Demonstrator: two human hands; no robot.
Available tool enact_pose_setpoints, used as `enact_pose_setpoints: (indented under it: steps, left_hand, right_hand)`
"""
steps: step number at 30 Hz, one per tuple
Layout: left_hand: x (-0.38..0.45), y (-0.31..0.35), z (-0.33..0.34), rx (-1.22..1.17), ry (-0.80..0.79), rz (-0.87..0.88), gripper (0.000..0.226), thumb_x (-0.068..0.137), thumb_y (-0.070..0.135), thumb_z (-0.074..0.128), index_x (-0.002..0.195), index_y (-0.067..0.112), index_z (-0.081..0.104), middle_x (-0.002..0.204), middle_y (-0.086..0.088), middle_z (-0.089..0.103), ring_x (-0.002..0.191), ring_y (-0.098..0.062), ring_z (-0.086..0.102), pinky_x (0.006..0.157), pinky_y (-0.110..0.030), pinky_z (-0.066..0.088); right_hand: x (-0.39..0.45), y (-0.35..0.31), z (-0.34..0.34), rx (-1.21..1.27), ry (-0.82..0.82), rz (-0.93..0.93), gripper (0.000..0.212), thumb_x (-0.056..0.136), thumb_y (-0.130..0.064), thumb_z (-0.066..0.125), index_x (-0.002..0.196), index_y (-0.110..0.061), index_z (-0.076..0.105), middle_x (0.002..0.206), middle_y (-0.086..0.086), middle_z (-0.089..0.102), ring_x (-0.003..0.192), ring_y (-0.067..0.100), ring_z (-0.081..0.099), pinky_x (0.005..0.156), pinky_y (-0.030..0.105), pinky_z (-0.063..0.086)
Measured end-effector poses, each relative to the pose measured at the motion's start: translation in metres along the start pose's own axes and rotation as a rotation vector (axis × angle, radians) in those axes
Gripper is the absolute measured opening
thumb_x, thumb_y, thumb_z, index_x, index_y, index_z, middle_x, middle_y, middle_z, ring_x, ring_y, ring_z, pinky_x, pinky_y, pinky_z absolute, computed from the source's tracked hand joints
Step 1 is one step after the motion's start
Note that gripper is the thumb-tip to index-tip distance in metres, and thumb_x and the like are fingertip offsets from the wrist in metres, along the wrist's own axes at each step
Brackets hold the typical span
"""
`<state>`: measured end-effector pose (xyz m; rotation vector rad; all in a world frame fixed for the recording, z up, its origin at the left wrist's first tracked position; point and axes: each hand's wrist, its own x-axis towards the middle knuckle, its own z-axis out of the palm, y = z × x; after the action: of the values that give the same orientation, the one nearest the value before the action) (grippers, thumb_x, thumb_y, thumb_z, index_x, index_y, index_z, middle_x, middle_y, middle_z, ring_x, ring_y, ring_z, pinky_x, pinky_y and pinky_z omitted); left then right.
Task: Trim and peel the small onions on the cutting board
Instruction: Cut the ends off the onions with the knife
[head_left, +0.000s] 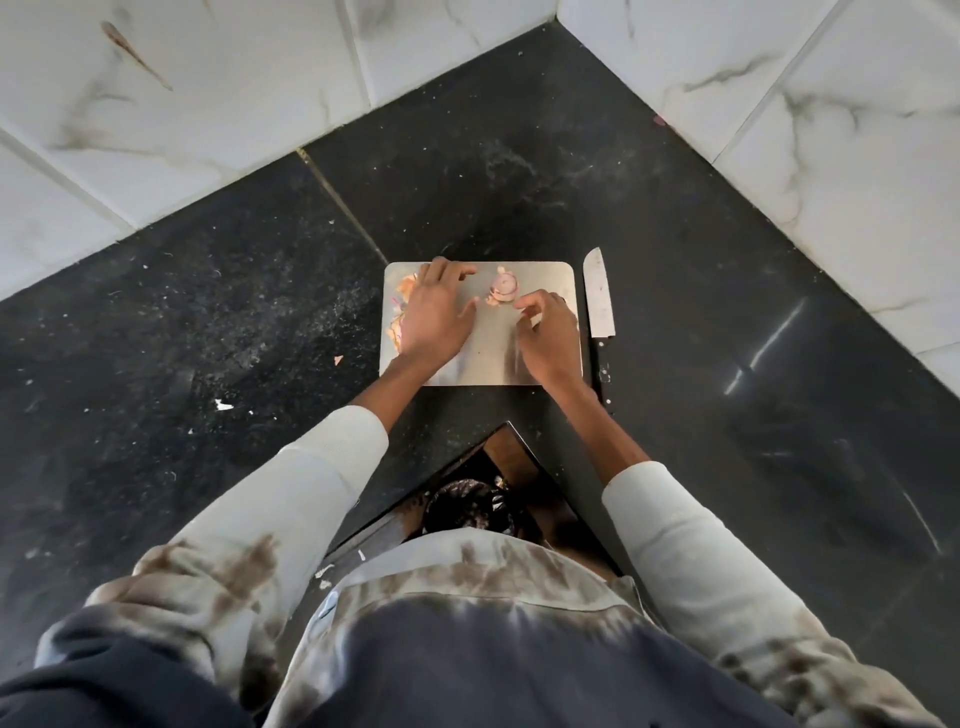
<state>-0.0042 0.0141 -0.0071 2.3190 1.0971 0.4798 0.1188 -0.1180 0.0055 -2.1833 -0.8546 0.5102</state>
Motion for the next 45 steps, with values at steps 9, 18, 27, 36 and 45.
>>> enact_pose_setpoints:
  steps: [9,18,27,36,45]
  left_hand:
    - [-0.042,-0.049,-0.045,-0.146,0.17,-0.501,0.028,0.106,0.039,0.051,0.118,0.017,0.063,0.118,-0.001,0.065,0.105,-0.02,0.063,0.087,-0.038,0.051]
    - [-0.044,-0.047,-0.039,-0.34,-0.012,-0.612,0.03,0.104,0.033,0.055,0.106,0.007,0.069,0.101,-0.007,0.072,0.09,-0.022,0.069,0.076,-0.037,0.056]
    - [-0.039,-0.03,-0.029,-0.672,-0.291,-0.628,0.028,0.105,0.016,0.053,0.106,-0.001,0.075,0.09,-0.02,0.08,0.08,-0.031,0.079,0.075,-0.039,0.067]
    - [-0.039,-0.016,-0.025,0.099,-0.135,0.038,0.056,0.08,0.032,0.076,0.131,0.022,0.055,0.133,0.0,0.047,0.121,-0.02,0.045,0.095,-0.036,0.046]
    - [-0.018,-0.014,-0.021,0.152,-0.305,0.182,0.057,0.091,0.037,0.075,0.143,0.026,0.056,0.147,0.001,0.056,0.139,-0.023,0.041,0.114,-0.046,0.033]
  right_hand:
    - [-0.022,-0.032,0.055,0.051,-0.299,-0.046,0.036,0.091,-0.03,0.078,0.121,-0.022,0.059,0.098,-0.003,0.068,0.091,0.012,0.066,0.082,0.034,0.055]
    - [-0.036,-0.044,0.092,0.045,-0.212,-0.056,0.062,0.082,-0.037,0.089,0.125,-0.015,0.049,0.117,0.0,0.06,0.105,0.017,0.062,0.084,0.038,0.056]
    - [-0.011,-0.014,0.049,-0.088,-0.169,-0.074,0.059,0.08,-0.043,0.082,0.128,-0.024,0.053,0.127,-0.003,0.061,0.117,0.023,0.051,0.095,0.045,0.051]
    - [0.01,-0.002,0.018,-0.15,-0.33,-0.182,0.064,0.085,-0.03,0.084,0.14,-0.022,0.054,0.142,0.0,0.056,0.128,0.022,0.044,0.104,0.041,0.046]
    - [0.003,0.021,-0.026,-0.029,0.051,0.0,0.034,0.093,-0.024,0.074,0.126,-0.023,0.065,0.121,-0.004,0.058,0.116,0.015,0.055,0.094,0.032,0.051]
